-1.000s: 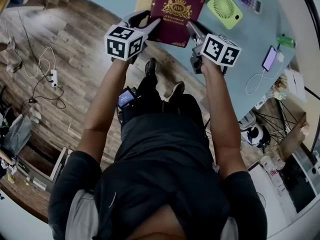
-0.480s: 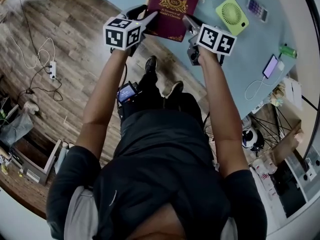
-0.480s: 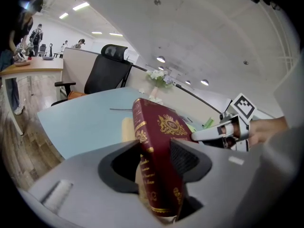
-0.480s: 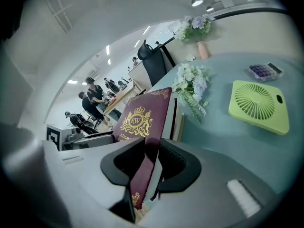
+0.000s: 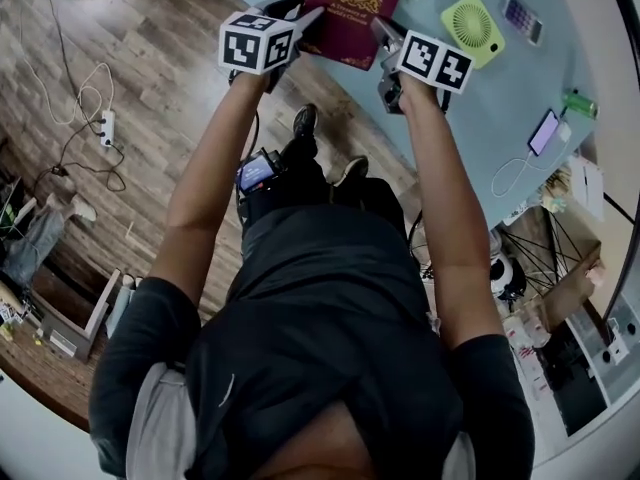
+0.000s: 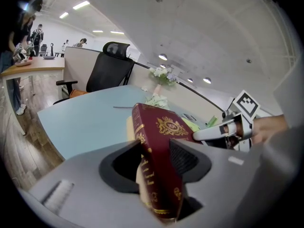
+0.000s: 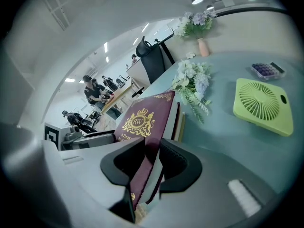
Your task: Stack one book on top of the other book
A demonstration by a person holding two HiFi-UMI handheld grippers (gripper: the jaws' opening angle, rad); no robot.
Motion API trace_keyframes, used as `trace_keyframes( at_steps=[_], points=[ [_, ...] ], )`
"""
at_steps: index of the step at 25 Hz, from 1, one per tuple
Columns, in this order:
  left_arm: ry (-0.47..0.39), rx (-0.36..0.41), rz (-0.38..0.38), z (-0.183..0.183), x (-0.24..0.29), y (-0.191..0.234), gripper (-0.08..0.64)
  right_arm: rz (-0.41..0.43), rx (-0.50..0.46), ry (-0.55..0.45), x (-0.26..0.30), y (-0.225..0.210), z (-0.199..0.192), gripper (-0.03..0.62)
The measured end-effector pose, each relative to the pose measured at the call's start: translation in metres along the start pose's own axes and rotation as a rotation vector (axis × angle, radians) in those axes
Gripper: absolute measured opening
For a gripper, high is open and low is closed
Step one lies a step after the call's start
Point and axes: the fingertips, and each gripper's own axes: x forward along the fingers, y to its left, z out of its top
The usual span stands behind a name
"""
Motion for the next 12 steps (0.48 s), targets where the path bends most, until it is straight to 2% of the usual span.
trace_keyframes(
  at_steps=[6,12],
  points=[
    [0.015,0.013,0.030,-0.002,0.000,0.005,0.233,-0.004,-0.030,-0.001,0.006,0.003,0.001,0.087],
    [-0.001,0.054,0.058,0.012,-0.010,-0.001,0.218,-0.024,-0.125,-0.003,-0.010,0.005,0.010,0.091]
  ],
)
